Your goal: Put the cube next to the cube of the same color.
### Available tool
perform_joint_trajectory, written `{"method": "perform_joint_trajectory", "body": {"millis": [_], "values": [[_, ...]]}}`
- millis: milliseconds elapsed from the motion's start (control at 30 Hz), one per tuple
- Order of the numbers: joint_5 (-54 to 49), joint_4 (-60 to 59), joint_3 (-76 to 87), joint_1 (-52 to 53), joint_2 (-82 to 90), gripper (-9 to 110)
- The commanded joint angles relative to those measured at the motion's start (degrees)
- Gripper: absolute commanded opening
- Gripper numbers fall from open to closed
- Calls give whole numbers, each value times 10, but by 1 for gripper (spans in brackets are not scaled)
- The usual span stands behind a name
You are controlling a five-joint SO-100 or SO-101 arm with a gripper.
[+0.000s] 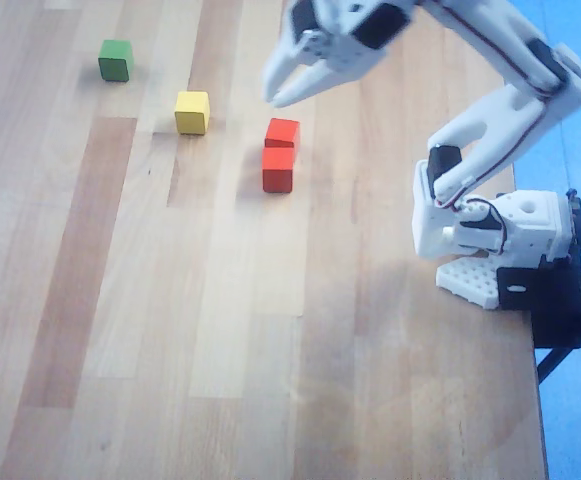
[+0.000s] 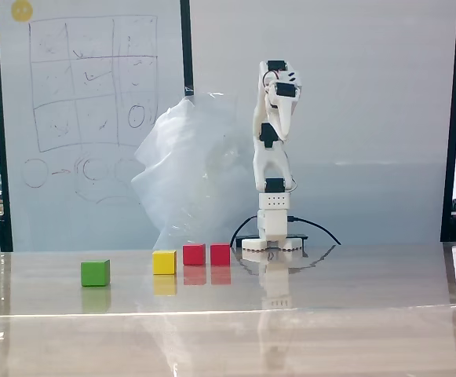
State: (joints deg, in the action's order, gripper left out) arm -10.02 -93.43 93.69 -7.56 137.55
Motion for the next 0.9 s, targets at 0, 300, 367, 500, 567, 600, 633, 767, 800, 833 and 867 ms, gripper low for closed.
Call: {"method": "perform_joint_trajectory", "body": {"millis": [0,300,367,500,567,600,633,767,800,833,867], "values": [[-1,53,144,19,133,0],[-62,241,512,104,226,0],[-70,265,583,127,230,0],[-70,312,652,174,265,0],[-69,325,680,177,272,0],[-69,330,696,177,277,0],[-69,337,713,178,279,0],[-69,345,754,178,293,0],[-69,342,750,177,292,0],[-69,340,749,177,292,0],[-69,337,748,177,292,0]]}}
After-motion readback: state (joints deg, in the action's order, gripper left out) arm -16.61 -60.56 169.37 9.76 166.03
